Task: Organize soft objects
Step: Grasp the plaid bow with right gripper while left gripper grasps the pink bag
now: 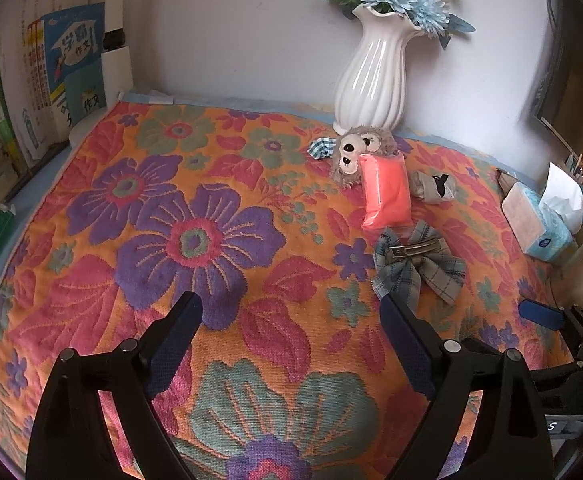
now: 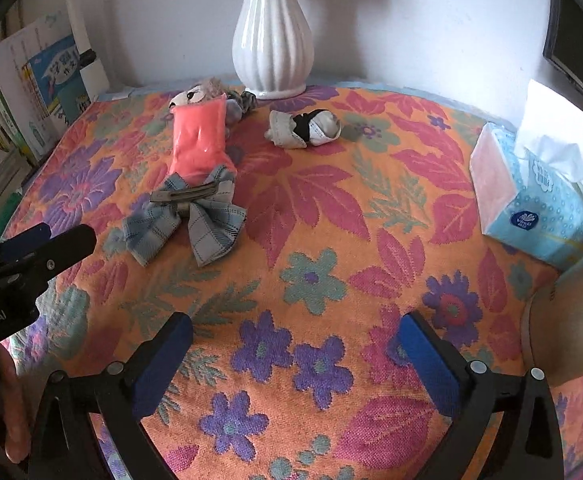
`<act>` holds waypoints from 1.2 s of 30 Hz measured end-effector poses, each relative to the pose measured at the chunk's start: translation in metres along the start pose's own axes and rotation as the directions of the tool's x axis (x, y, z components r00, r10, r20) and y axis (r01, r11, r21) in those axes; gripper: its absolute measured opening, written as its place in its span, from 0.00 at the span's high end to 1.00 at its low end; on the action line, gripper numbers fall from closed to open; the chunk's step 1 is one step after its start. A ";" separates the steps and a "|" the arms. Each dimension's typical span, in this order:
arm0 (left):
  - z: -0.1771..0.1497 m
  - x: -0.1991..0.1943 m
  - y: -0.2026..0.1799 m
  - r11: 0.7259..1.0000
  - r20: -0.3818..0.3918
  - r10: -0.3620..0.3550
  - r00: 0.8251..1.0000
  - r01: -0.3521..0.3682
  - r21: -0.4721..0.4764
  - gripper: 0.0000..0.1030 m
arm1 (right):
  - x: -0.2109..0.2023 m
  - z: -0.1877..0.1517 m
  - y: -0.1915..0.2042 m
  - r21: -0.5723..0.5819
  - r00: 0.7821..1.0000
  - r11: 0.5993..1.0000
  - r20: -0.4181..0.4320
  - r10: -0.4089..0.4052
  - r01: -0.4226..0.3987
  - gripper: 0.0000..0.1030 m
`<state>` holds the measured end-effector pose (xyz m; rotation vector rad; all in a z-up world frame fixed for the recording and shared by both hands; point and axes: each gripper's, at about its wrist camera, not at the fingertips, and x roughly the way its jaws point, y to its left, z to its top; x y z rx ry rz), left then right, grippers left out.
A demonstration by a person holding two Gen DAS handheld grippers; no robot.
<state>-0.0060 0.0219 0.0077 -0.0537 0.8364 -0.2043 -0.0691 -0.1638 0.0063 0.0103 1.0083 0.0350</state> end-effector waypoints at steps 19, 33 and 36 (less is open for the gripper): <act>0.066 -0.018 0.020 0.987 -0.022 -0.112 0.993 0.108 -0.116 0.13 | 0.031 0.065 0.046 0.072 0.985 0.982 -0.001 0.174 -0.173 0.02; 0.061 0.061 -0.061 0.989 -0.110 -0.124 0.986 0.132 0.064 0.19 | 0.009 0.040 -0.035 0.194 0.985 0.968 0.099 0.142 -0.159 0.59; 0.064 0.077 -0.068 0.992 -0.125 -0.105 0.987 0.113 0.061 0.44 | 0.010 0.041 -0.032 0.202 0.981 0.962 0.107 0.162 -0.181 0.58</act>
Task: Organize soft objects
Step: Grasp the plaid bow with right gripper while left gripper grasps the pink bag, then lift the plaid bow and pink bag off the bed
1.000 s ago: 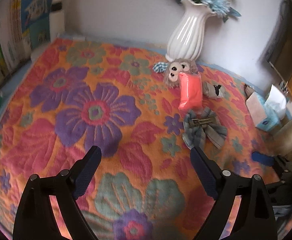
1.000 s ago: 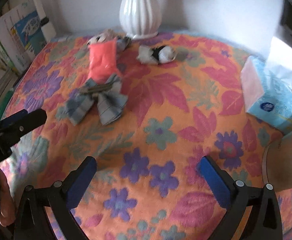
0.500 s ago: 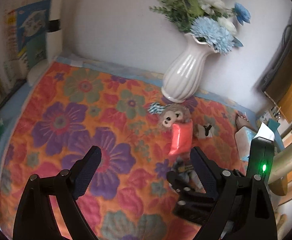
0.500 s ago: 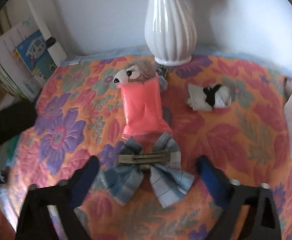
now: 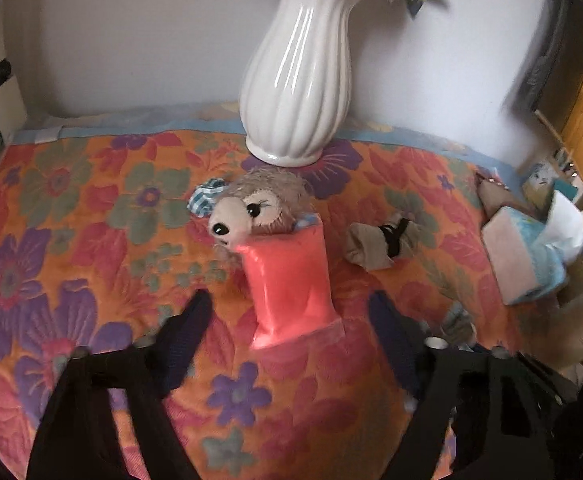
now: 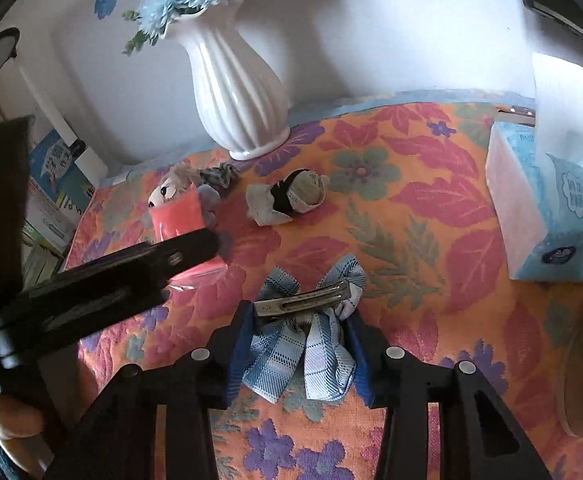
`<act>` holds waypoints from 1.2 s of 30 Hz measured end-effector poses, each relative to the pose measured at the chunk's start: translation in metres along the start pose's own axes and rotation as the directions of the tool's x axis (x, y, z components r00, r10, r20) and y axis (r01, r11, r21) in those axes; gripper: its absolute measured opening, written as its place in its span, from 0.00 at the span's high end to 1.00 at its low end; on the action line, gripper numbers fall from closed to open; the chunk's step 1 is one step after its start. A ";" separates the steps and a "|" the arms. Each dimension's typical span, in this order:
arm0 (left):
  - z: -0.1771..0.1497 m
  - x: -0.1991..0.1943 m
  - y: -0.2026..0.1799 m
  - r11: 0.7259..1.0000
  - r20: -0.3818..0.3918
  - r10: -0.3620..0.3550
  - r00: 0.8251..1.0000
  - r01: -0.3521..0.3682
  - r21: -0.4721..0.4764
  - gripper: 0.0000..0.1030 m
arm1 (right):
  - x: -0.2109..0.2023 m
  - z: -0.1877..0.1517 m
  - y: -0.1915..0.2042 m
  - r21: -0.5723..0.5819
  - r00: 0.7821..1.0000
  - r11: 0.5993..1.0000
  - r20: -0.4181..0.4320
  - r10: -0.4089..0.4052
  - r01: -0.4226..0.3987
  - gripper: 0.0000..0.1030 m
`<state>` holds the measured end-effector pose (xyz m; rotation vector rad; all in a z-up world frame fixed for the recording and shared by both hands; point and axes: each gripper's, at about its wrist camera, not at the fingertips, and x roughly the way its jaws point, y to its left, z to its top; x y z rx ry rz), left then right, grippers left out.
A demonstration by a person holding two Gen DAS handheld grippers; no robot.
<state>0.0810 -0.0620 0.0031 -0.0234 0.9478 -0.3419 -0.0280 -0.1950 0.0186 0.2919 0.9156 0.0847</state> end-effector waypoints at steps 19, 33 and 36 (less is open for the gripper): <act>-0.076 -0.071 0.003 0.989 -0.183 -0.127 0.975 0.137 0.045 0.67 | -0.034 -0.045 0.037 -0.177 0.998 0.983 0.042 -0.046 0.053 0.59; -0.103 -0.071 0.009 0.995 0.005 -0.062 0.998 0.062 0.082 0.23 | -0.031 -0.041 0.009 -0.032 1.000 0.999 0.001 0.015 -0.015 0.40; -0.103 -0.073 0.009 0.995 0.014 -0.073 0.997 0.071 0.076 0.23 | -0.032 -0.042 0.008 -0.024 1.000 0.999 0.004 0.021 -0.021 0.40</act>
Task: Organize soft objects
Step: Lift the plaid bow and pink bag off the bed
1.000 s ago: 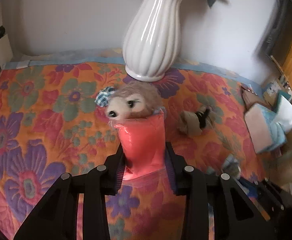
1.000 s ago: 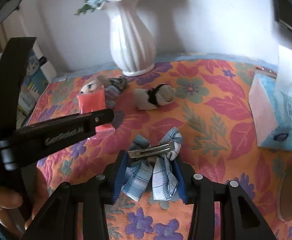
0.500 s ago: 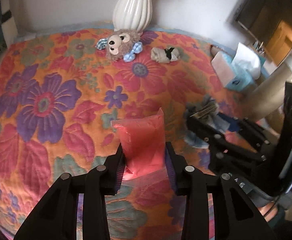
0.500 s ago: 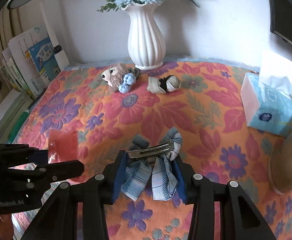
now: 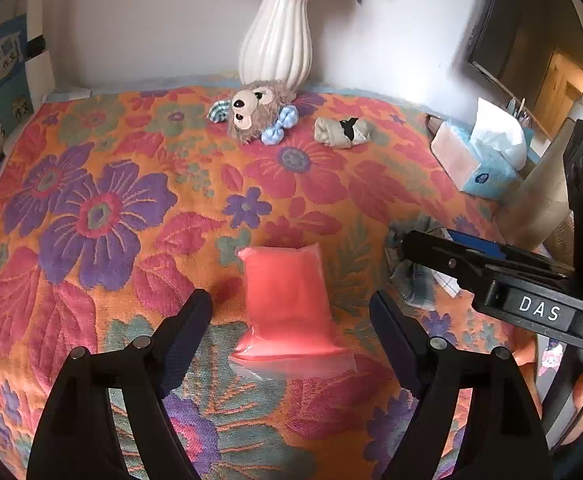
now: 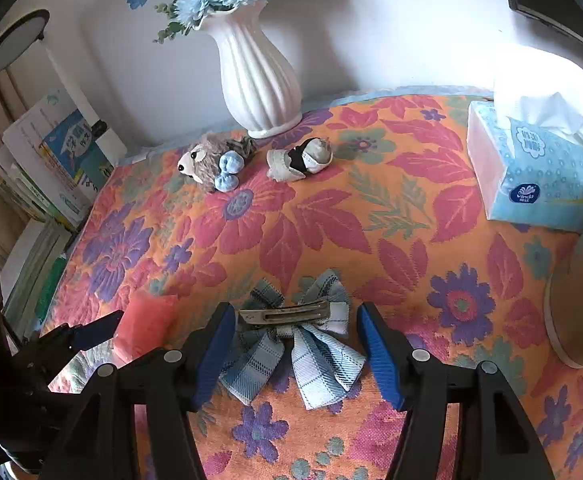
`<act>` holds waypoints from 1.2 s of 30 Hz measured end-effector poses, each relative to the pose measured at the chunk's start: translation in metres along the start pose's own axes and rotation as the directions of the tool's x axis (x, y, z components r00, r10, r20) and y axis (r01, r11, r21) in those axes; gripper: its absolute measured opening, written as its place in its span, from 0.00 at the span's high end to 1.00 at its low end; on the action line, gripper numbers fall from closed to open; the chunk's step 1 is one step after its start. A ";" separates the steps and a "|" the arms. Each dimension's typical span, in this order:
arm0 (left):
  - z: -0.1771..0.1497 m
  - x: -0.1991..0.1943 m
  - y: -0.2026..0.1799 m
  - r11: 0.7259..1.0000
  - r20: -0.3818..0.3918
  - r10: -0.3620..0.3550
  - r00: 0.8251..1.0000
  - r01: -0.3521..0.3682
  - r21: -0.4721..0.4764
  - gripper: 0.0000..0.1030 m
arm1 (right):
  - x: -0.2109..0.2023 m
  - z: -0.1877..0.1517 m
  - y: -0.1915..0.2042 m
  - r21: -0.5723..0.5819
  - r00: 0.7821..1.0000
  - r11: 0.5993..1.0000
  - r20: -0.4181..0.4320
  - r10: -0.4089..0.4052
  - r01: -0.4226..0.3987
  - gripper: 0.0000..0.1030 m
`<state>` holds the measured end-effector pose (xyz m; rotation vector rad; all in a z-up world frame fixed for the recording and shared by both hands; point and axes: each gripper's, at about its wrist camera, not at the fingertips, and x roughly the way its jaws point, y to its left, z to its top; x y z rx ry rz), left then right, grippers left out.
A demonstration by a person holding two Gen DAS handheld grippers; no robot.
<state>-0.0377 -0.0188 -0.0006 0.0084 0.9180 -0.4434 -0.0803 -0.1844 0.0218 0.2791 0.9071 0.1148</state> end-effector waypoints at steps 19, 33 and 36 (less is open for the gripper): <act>-0.002 -0.016 0.004 0.988 0.064 -0.148 0.987 0.150 -0.025 0.23 | -0.002 -0.003 0.002 -0.013 1.000 1.000 -0.008 -0.019 0.019 0.08; -0.002 -0.005 -0.001 0.999 -0.004 -0.047 0.999 0.047 0.008 0.28 | 0.011 -0.006 0.024 -0.141 0.986 0.977 -0.018 -0.164 0.160 0.34; -0.001 -0.003 -0.004 0.999 -0.008 -0.023 1.000 0.023 0.025 0.30 | 0.008 -0.008 0.028 -0.165 0.983 0.970 -0.003 -0.183 0.180 0.51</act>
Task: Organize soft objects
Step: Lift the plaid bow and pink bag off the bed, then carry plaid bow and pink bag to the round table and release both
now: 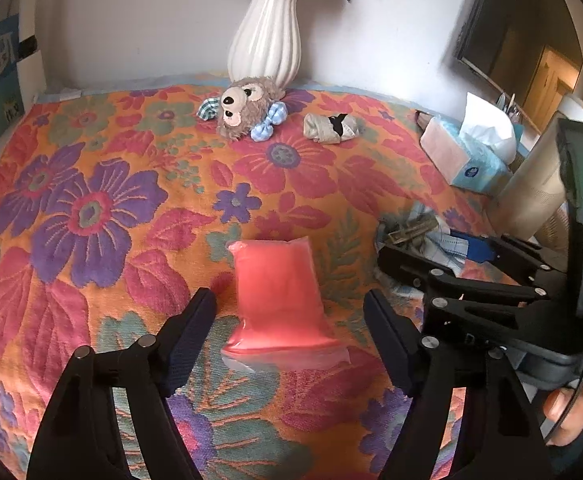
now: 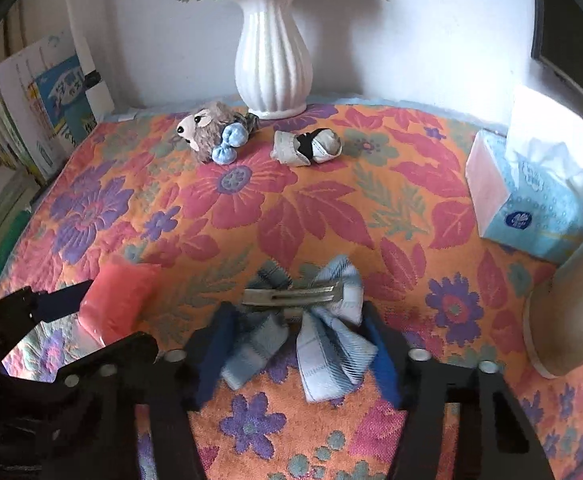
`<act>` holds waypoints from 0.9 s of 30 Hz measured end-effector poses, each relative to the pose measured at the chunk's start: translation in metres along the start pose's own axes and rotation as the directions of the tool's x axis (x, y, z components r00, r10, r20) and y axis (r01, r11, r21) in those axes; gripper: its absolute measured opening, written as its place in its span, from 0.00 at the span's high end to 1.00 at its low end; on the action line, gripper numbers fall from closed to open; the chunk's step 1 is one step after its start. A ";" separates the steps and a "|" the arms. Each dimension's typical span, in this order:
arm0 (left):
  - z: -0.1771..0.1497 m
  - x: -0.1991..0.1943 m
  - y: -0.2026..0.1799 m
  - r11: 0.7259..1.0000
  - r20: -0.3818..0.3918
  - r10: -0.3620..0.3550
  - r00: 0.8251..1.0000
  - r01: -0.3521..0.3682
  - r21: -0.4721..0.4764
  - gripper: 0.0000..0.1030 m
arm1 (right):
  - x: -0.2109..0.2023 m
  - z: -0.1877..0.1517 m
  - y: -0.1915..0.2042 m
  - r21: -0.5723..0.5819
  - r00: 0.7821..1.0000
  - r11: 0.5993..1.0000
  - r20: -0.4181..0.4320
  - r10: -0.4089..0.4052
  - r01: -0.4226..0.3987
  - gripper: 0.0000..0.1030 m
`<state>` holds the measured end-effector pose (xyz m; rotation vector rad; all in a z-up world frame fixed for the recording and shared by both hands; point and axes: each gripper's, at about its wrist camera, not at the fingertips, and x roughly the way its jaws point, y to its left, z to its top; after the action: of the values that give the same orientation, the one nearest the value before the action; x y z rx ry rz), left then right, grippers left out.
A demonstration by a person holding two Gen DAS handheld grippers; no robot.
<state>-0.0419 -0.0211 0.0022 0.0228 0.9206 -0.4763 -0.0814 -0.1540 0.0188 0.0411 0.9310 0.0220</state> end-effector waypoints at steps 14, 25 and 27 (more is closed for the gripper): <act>-0.012 -0.036 -0.035 0.998 0.135 -0.021 0.991 0.012 0.065 0.65 | -0.077 -0.044 -0.048 0.135 0.976 0.972 0.128 0.178 -0.195 0.79; -0.010 -0.103 -0.184 0.931 0.234 -0.248 0.940 0.165 0.326 0.65 | -0.185 -0.074 -0.121 0.231 0.980 0.973 0.197 -0.026 -0.021 0.79; -0.006 -0.106 -0.209 0.916 0.239 -0.276 0.931 0.179 0.360 0.65 | -0.202 -0.081 -0.141 0.259 0.973 0.966 0.216 -0.076 0.017 0.79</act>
<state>-0.1854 -0.1662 0.1176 0.1509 0.5507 -0.8303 -0.2667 -0.3006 0.1264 0.2563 0.7034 -0.1447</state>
